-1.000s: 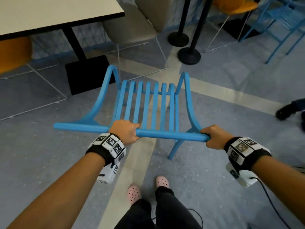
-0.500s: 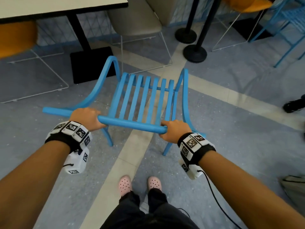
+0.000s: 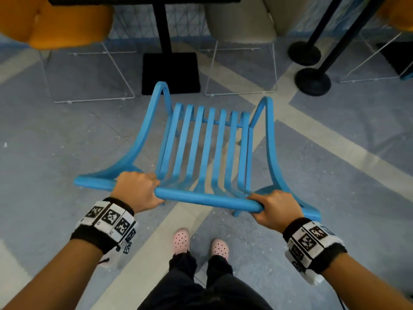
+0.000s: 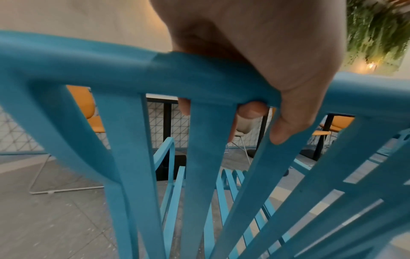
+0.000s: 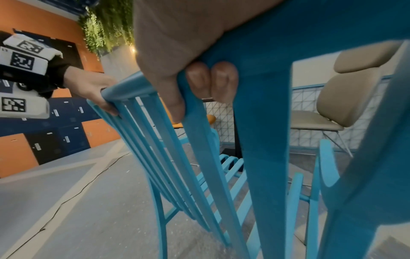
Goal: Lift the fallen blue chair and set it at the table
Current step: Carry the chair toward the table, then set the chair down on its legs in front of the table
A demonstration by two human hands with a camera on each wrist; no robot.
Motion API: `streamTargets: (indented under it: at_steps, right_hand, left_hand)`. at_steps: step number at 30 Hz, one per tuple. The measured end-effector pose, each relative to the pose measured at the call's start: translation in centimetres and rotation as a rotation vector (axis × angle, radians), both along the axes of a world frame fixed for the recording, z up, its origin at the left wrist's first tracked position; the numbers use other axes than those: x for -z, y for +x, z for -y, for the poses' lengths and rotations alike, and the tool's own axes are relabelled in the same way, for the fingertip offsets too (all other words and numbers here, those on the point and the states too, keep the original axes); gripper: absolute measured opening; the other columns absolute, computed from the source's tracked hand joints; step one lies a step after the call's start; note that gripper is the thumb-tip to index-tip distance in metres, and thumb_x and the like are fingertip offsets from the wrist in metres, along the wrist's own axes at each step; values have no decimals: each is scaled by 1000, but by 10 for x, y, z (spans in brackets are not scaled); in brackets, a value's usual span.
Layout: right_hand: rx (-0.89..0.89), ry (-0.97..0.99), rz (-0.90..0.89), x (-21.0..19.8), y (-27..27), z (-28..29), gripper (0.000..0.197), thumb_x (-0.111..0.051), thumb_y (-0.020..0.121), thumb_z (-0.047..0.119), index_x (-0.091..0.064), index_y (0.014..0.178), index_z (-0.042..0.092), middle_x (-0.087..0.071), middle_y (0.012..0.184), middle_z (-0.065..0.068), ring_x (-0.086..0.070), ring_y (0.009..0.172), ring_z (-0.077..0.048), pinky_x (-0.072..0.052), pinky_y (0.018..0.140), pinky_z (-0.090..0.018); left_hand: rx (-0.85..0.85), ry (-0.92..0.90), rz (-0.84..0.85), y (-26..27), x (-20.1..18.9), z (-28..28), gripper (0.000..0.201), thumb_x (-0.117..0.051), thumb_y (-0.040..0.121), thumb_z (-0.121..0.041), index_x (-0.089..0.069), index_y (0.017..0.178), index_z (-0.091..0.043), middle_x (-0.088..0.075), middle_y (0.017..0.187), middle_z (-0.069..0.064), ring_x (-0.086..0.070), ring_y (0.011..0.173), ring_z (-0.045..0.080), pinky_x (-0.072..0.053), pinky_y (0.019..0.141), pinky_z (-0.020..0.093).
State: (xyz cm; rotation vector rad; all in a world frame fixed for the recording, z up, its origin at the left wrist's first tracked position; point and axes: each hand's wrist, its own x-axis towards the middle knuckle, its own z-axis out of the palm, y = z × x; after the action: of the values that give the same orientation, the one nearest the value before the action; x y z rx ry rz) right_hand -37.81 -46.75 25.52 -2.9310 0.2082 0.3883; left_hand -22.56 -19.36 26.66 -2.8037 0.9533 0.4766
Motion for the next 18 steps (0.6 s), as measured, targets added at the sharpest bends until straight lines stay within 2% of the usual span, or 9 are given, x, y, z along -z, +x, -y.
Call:
streamTargets:
  at_steps: [3, 5, 7, 9, 12, 13, 14, 16, 18]
  right_hand:
    - [-72, -19, 47, 3, 25, -6, 30, -41, 59, 45, -68, 63, 32, -63, 38, 2, -60, 35, -23, -47, 35, -24]
    - [-92, -44, 39, 0, 47, -10, 28, -42, 59, 45, -68, 63, 34, -62, 37, 2, -59, 35, -21, -47, 34, -24]
    - [-114, -47, 46, 0, 68, -11, 21, -50, 57, 43, -68, 63, 34, -62, 36, 1, -59, 34, -21, -46, 33, -24]
    - [-114, -21, 43, 1, 95, -12, 22, -49, 58, 42, -68, 64, 32, -63, 38, -1, -60, 35, -22, -46, 34, -25]
    - [-117, 5, 47, -3, 132, -9, 21, -53, 63, 38, -71, 71, 30, -68, 47, -5, -64, 46, -28, -48, 44, -29]
    - [-110, 11, 40, -5, 144, -7, 20, -55, 65, 37, -72, 74, 29, -70, 52, -6, -65, 51, -29, -46, 48, -29]
    - [-101, 12, 11, -9, 155, -6, 20, -57, 67, 36, -72, 78, 29, -72, 57, -6, -66, 56, -30, -42, 52, -28]
    - [-86, 3, -15, -14, 175, -3, 17, -62, 71, 34, -72, 84, 30, -74, 64, -6, -67, 63, -30, -37, 57, -26]
    - [-90, 0, -20, -15, 192, -3, 15, -65, 74, 32, -72, 86, 31, -76, 68, -5, -68, 68, -30, -42, 60, -27]
  left_hand:
    - [-44, 17, 36, 11, 4, -17, 49, -34, 49, -57, -63, 39, -18, -62, 38, -1, -58, 30, 23, -44, 32, 22]
    - [-74, 24, 40, 25, 5, -26, 48, -36, 50, -57, -63, 40, -18, -63, 40, -2, -59, 30, 23, -44, 33, 22]
    - [-70, 16, 55, 41, 5, -32, 42, -45, 49, -56, -64, 41, -19, -63, 40, -3, -59, 30, 22, -42, 32, 20]
    - [-73, 7, 45, 61, -1, -33, 34, -56, 42, -53, -61, 37, -20, -60, 37, -3, -56, 28, 20, -35, 30, 18]
    - [-68, 4, 88, 89, -3, -27, 34, -58, 42, -54, -61, 38, -21, -61, 38, -2, -58, 30, 20, -31, 32, 19]
    - [-41, -2, 96, 96, -2, -26, 33, -60, 48, -53, -65, 44, -20, -65, 45, 0, -63, 38, 23, -32, 37, 22]
    - [-34, 7, 74, 103, -1, -24, 33, -61, 59, -51, -70, 57, -19, -70, 59, 1, -69, 53, 26, -33, 46, 26]
    - [-49, 27, 94, 116, 3, -23, 37, -54, 77, -51, -70, 84, -18, -72, 89, 1, -69, 83, 27, -35, 60, 28]
    - [-55, 89, 56, 131, 1, -22, 41, -50, 80, -51, -67, 93, -17, -71, 100, 2, -66, 92, 26, -35, 64, 28]
